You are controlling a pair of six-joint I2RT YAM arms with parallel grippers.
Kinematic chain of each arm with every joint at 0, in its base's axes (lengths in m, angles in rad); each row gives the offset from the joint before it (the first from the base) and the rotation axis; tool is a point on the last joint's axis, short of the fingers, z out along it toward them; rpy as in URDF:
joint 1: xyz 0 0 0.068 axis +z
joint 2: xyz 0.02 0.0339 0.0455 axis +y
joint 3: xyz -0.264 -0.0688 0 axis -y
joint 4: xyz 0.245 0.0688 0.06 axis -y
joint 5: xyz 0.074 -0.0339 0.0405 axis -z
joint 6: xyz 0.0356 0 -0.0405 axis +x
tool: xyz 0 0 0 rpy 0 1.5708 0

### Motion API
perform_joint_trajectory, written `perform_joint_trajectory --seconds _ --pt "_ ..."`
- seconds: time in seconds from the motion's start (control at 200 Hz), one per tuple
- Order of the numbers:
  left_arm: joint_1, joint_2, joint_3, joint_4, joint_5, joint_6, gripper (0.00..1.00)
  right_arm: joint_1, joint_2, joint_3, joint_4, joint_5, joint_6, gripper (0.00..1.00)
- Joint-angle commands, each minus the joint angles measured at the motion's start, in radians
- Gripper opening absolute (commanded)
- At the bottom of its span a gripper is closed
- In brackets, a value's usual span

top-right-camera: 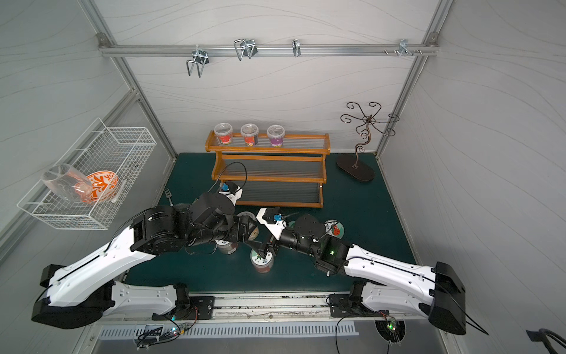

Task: Place the seed container on the shelf
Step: Pick up the seed jar at the center of the board.

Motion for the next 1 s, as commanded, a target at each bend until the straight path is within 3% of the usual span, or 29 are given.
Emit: perform_joint_trajectory --seconds 0.0,0.185,0.67,0.775,0.995 --pt "0.004 -0.013 0.008 0.065 0.015 0.014 0.61 0.009 0.011 0.027 0.047 -0.012 0.013 0.96" --pt "0.004 -0.014 -0.007 0.087 0.033 0.017 0.61 0.01 0.023 0.035 0.051 -0.012 0.016 0.9" --pt "0.004 -0.032 -0.044 0.118 0.023 0.038 0.62 0.012 0.004 0.023 0.052 -0.005 0.022 0.62" --pt "0.004 -0.049 -0.056 0.139 0.022 0.053 0.68 0.012 -0.009 0.018 0.05 -0.001 0.024 0.6" --pt "0.004 -0.096 -0.06 0.2 0.024 0.115 0.93 0.012 -0.036 0.009 0.035 0.017 0.022 0.59"
